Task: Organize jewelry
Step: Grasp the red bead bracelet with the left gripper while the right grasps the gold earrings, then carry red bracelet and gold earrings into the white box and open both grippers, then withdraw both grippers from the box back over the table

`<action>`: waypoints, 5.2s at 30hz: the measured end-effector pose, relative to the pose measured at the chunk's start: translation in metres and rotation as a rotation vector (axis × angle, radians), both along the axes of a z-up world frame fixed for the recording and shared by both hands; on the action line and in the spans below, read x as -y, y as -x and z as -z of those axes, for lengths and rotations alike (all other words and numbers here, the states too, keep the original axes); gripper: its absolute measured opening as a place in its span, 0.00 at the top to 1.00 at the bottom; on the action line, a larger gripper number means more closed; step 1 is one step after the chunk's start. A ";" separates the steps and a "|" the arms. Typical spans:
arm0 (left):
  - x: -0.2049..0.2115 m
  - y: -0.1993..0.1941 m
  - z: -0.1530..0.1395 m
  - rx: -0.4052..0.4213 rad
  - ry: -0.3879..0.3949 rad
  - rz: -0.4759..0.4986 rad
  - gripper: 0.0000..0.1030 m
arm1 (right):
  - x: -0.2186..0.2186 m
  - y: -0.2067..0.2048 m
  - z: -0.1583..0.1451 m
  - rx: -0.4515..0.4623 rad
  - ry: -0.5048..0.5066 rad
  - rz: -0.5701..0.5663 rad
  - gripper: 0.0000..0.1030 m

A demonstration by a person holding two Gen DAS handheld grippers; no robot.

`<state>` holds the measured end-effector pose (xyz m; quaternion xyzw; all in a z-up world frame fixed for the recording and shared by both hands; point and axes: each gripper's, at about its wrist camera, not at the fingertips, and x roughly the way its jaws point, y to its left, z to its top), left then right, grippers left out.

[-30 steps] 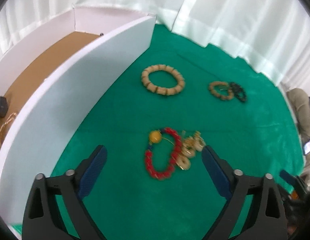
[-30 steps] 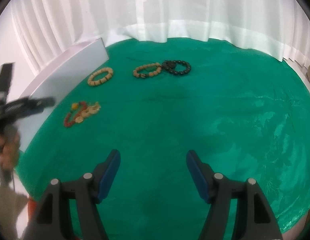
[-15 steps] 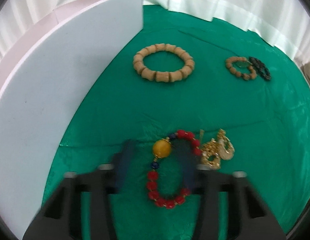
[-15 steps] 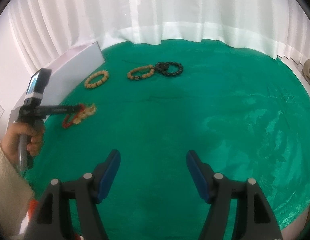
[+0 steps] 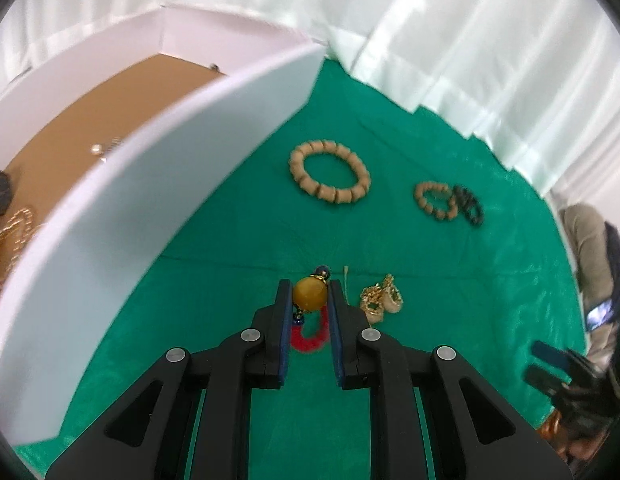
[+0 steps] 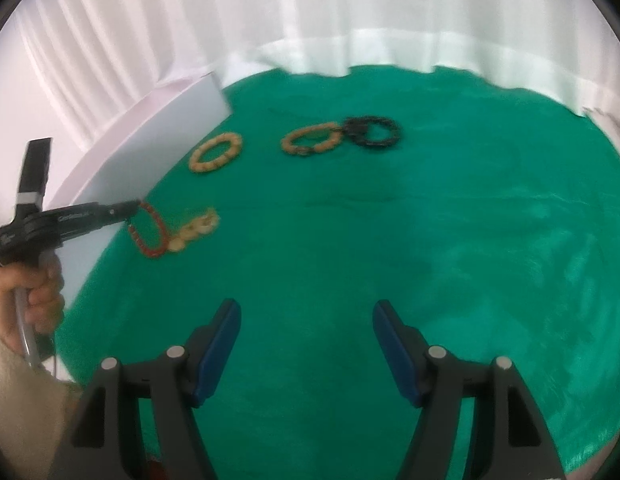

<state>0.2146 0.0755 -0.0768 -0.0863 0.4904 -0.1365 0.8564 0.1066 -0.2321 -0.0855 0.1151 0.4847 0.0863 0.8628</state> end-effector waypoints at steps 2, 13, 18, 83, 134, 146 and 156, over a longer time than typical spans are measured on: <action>-0.008 0.008 -0.008 0.010 -0.006 -0.031 0.85 | -0.011 -0.024 0.002 -0.043 -0.056 -0.050 0.32; -0.034 0.034 -0.010 0.019 -0.032 -0.108 0.85 | -0.124 -0.147 0.045 -0.251 0.021 -0.199 0.54; -0.039 0.040 -0.007 0.014 -0.040 -0.111 0.85 | -0.155 -0.151 0.050 -0.255 0.173 -0.225 0.56; -0.183 -0.067 -0.142 0.119 -0.042 -0.396 0.85 | -0.294 -0.226 -0.179 0.159 -0.016 -0.535 0.93; 0.085 0.105 -0.009 0.167 -0.179 -0.037 0.05 | -0.013 0.001 -0.091 0.300 0.302 -0.005 0.25; 0.110 0.142 0.013 0.174 -0.230 0.021 0.05 | 0.008 0.070 -0.018 0.208 0.299 0.130 0.25; 0.107 0.153 0.011 0.216 -0.240 -0.007 0.05 | 0.002 0.076 -0.014 0.212 0.288 0.168 0.25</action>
